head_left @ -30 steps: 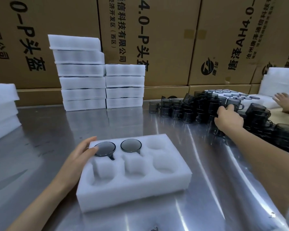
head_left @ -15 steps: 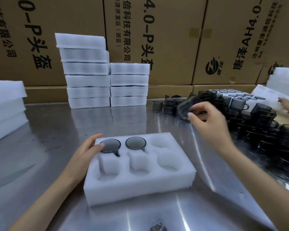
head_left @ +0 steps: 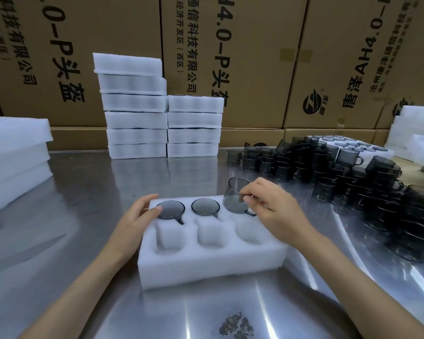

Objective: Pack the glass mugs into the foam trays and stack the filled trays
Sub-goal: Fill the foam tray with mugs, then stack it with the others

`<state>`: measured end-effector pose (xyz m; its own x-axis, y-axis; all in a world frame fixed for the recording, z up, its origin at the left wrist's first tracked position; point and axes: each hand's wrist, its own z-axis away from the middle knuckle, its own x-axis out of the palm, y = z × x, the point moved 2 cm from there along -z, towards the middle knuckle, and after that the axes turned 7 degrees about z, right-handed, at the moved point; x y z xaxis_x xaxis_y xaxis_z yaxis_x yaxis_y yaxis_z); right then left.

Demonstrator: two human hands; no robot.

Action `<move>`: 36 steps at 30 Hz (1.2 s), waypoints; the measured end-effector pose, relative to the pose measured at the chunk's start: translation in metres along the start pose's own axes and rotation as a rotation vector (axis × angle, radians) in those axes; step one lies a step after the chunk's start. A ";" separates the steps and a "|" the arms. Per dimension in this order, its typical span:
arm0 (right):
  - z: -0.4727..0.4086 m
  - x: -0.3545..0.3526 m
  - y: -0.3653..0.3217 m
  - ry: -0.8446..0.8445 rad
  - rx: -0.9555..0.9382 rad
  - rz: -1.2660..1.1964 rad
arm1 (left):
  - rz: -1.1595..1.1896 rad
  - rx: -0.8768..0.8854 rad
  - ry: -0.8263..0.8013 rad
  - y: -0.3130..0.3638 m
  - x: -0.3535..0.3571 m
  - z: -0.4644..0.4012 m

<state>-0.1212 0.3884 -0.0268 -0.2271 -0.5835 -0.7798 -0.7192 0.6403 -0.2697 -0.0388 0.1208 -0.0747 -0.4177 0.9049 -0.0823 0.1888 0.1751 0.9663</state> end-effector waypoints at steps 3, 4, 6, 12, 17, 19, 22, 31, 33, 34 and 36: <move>0.001 0.000 0.001 -0.033 -0.004 0.024 | -0.015 -0.004 -0.003 0.000 -0.001 0.001; 0.001 0.000 0.002 -0.046 -0.008 0.036 | -0.027 -0.005 -0.009 0.000 -0.001 0.001; 0.001 0.000 0.003 -0.068 -0.015 0.049 | -0.033 -0.012 -0.023 0.001 -0.001 0.002; 0.004 0.002 0.006 -0.012 -0.002 -0.086 | -0.088 0.010 -0.051 0.004 -0.001 0.004; 0.009 -0.002 0.017 0.120 0.084 -0.249 | -0.268 0.222 -0.047 0.033 0.001 0.004; 0.009 0.001 0.022 0.050 0.110 -0.278 | -0.337 0.321 -0.166 0.051 0.012 0.010; 0.010 0.006 0.024 -0.075 0.084 -0.240 | -0.546 0.412 -0.423 0.066 0.039 0.022; 0.014 0.010 0.023 -0.206 0.101 -0.321 | -0.911 0.399 -0.658 0.060 0.084 0.022; 0.014 0.012 0.024 -0.270 0.129 -0.378 | -0.918 0.371 -0.670 0.059 0.084 0.020; 0.014 0.012 0.025 -0.301 0.138 -0.399 | -0.919 0.361 -0.672 0.060 0.084 0.020; 0.012 0.011 0.025 -0.330 0.150 -0.408 | -0.915 0.359 -0.665 0.061 0.085 0.018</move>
<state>-0.1337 0.4044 -0.0490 0.2864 -0.6272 -0.7243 -0.5990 0.4728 -0.6463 -0.0464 0.2158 -0.0270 -0.0031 0.3923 -0.9198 0.3426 0.8646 0.3676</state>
